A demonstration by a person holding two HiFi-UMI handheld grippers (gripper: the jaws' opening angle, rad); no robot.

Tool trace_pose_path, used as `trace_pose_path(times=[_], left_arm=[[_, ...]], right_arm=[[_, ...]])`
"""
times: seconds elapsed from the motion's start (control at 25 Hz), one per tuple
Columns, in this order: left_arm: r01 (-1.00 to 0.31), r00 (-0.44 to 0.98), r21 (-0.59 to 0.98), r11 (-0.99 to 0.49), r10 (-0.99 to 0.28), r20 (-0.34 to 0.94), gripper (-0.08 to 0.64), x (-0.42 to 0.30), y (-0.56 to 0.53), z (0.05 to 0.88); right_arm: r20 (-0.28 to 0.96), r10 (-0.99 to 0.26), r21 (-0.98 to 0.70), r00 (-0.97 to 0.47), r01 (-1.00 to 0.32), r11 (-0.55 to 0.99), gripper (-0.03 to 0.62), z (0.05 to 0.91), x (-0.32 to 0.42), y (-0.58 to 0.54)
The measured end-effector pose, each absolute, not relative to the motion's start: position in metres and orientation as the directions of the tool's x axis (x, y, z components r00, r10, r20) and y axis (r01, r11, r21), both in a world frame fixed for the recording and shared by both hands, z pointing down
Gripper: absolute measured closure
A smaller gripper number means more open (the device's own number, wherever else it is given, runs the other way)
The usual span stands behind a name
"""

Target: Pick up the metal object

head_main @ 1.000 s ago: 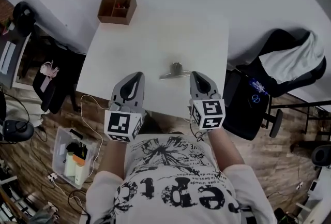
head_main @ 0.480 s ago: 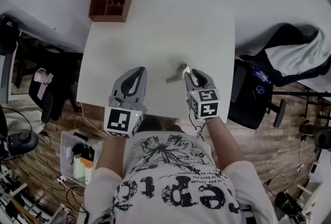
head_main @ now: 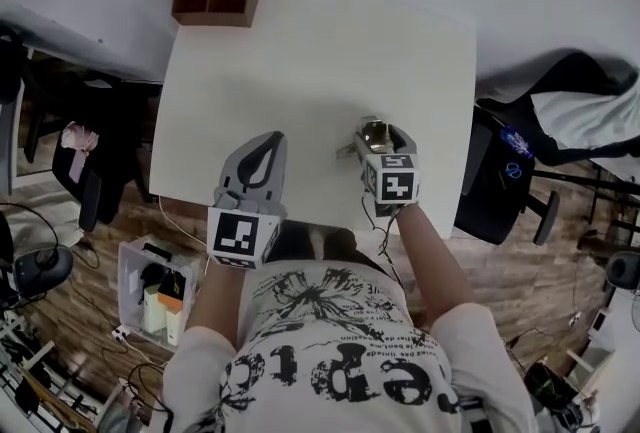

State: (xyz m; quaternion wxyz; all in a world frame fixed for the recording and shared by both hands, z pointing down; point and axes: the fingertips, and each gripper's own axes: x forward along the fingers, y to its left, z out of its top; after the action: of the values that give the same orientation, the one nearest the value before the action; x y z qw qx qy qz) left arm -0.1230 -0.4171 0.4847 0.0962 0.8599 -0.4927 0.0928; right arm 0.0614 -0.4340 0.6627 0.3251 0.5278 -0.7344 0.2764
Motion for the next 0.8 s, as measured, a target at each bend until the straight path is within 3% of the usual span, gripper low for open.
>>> trace_pose_path(times=[0.8], left_arm=[[-0.857,0.507,0.082,-0.509,-0.804,0.312,0.548,-0.126,-0.422,0.507]], right_arm=[[0.889,-0.426,-0.036,-0.168,-0.953,0.3,0.31,0.699,0.064,-0.448]])
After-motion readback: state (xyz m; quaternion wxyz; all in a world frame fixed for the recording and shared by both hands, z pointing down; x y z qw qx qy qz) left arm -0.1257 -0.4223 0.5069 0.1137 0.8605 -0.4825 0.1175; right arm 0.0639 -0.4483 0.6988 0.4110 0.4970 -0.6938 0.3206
